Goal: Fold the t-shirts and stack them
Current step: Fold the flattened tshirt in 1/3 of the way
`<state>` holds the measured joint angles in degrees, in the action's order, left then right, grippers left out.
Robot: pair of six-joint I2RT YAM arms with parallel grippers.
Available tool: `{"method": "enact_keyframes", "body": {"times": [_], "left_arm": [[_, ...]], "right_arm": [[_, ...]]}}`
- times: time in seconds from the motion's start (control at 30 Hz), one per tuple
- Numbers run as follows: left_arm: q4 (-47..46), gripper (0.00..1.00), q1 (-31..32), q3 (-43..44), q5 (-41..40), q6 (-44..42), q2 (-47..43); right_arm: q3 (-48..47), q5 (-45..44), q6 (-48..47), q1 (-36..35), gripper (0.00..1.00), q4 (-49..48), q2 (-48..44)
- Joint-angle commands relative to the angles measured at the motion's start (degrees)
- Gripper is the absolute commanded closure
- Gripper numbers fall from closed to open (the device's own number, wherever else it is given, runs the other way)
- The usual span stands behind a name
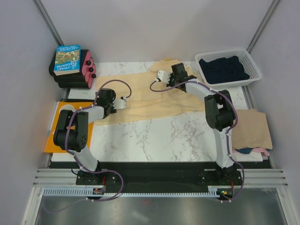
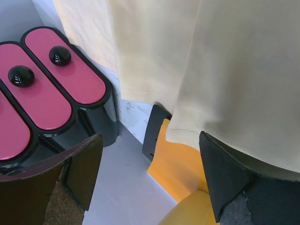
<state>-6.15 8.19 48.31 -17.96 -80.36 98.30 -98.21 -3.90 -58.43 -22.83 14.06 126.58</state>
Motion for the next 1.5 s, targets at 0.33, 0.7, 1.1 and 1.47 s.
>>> {"method": "enact_keyframes", "body": {"times": [0.33,0.7,1.1,1.47], "left_arm": [[-1.49,0.10,1.39,2.93,-0.24,1.43,1.19],[-1.32,0.10,1.39,0.55,-0.77,2.31,0.05],[-1.06,0.10,1.92,2.31,-1.20,2.66,1.10],[-0.88,0.10,2.19,2.75,-1.38,2.57,1.63]], "right_arm": [[-13.14,1.44,2.98,3.32,1.00,7.56,9.29],[-10.17,-3.82,3.50,2.97,1.00,1.60,7.19],[-4.19,-3.04,3.15,3.76,1.00,-3.78,-0.80],[-4.70,13.30,-3.44,4.20,1.00,22.72,-5.04]]}}
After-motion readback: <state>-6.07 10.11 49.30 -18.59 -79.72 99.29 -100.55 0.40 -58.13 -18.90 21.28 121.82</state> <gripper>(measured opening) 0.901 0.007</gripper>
